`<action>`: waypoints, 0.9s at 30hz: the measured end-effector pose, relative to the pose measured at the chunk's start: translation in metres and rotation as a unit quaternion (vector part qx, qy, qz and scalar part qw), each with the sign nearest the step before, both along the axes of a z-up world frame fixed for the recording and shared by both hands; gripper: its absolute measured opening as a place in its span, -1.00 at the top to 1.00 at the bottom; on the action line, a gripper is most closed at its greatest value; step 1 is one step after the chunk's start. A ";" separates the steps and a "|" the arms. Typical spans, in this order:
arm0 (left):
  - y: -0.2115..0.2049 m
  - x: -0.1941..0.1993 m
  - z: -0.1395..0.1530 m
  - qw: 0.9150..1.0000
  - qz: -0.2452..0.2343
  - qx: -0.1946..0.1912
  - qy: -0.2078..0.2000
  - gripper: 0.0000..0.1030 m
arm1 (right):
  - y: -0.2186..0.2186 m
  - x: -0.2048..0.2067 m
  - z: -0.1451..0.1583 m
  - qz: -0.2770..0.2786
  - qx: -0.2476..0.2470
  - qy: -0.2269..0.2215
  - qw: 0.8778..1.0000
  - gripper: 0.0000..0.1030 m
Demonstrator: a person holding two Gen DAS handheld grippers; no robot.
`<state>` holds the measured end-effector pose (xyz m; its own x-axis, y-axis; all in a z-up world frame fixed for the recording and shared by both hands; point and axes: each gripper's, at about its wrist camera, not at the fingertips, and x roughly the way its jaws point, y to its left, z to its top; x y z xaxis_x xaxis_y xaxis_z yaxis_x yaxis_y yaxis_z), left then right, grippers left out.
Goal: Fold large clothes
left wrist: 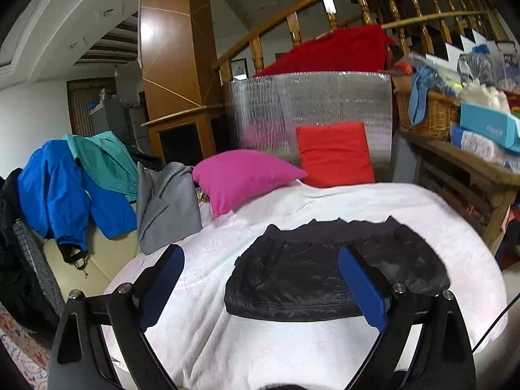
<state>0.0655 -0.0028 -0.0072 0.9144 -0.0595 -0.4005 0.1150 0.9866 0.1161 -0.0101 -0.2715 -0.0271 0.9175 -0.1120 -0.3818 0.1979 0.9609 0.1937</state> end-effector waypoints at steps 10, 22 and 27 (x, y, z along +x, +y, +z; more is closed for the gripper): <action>0.016 -0.043 0.021 0.999 0.024 -0.004 -0.027 -0.90 | 0.023 -0.027 0.023 -0.011 -0.022 0.024 0.999 -0.81; 0.028 -0.066 0.036 0.998 0.037 -0.001 -0.053 -0.91 | 0.033 -0.052 0.042 -0.036 -0.043 0.003 0.998 -0.81; 0.028 -0.069 0.038 0.998 0.038 -0.003 -0.056 -0.92 | 0.024 -0.067 0.055 -0.057 -0.036 -0.027 0.997 -0.81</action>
